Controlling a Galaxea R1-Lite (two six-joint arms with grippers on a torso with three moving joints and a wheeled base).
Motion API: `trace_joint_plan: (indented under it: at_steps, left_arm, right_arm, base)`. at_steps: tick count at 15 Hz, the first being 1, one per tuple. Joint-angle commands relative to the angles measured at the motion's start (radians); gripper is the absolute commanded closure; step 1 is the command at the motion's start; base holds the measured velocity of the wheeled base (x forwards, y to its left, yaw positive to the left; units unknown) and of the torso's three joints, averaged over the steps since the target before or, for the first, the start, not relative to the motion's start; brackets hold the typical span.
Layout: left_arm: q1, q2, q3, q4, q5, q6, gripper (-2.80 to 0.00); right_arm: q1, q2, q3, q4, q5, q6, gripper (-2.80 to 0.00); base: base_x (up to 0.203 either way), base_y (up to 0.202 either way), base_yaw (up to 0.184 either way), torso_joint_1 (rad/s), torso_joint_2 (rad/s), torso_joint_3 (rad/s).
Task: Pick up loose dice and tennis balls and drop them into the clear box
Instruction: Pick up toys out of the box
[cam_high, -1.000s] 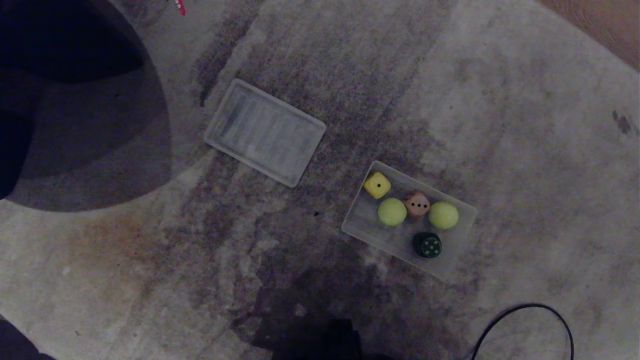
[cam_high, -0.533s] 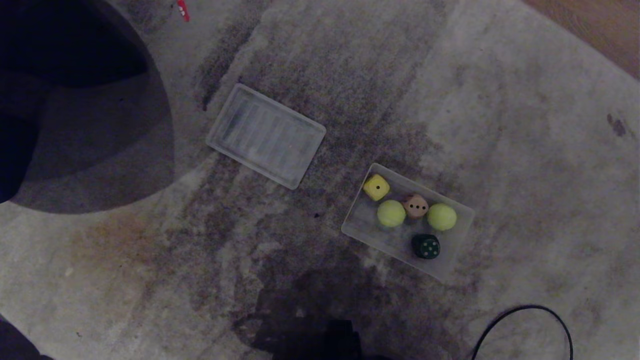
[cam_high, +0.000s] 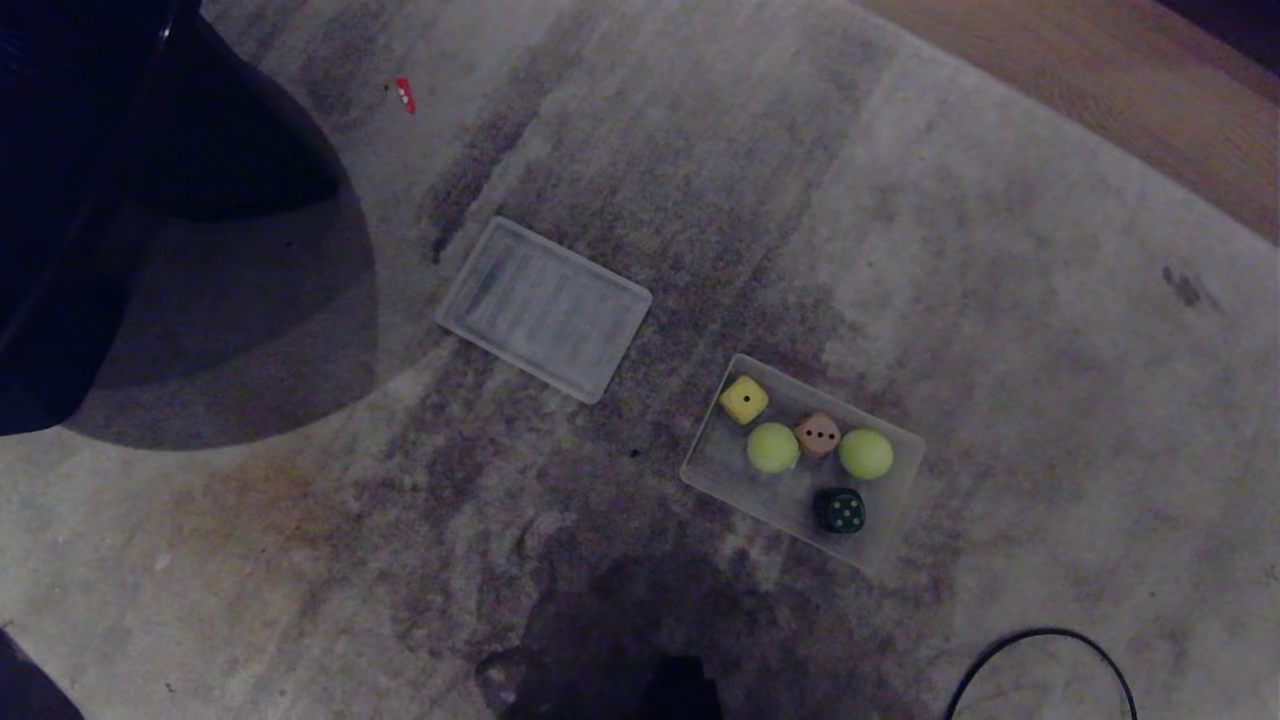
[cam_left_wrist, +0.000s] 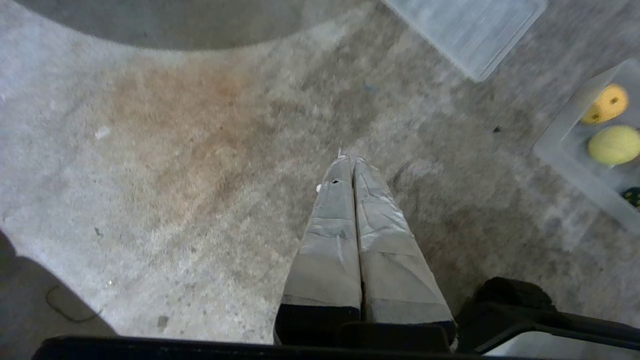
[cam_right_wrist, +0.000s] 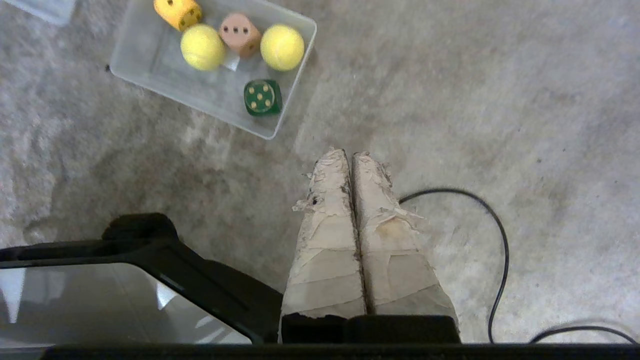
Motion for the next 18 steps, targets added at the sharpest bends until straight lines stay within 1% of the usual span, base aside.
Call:
trace_joint_plan:
  at_steps: [1, 18]
  left_arm:
    - [0.0, 0.001, 0.0, -0.002, 0.001, -0.002, 0.0]
    - [0.0, 0.001, 0.0, -0.002, 0.001, -0.003, 0.0]
  right_arm:
    - [0.0, 0.002, 0.0, 0.001, -0.001, 0.001, 0.0]
    - [0.0, 0.002, 0.0, 0.001, -0.001, 0.001, 0.0]
  base:
    - [0.0, 0.0, 0.0, 0.002, 0.0, 0.207]
    - [0.0, 0.0, 0.0, 0.003, 0.0, 0.202]
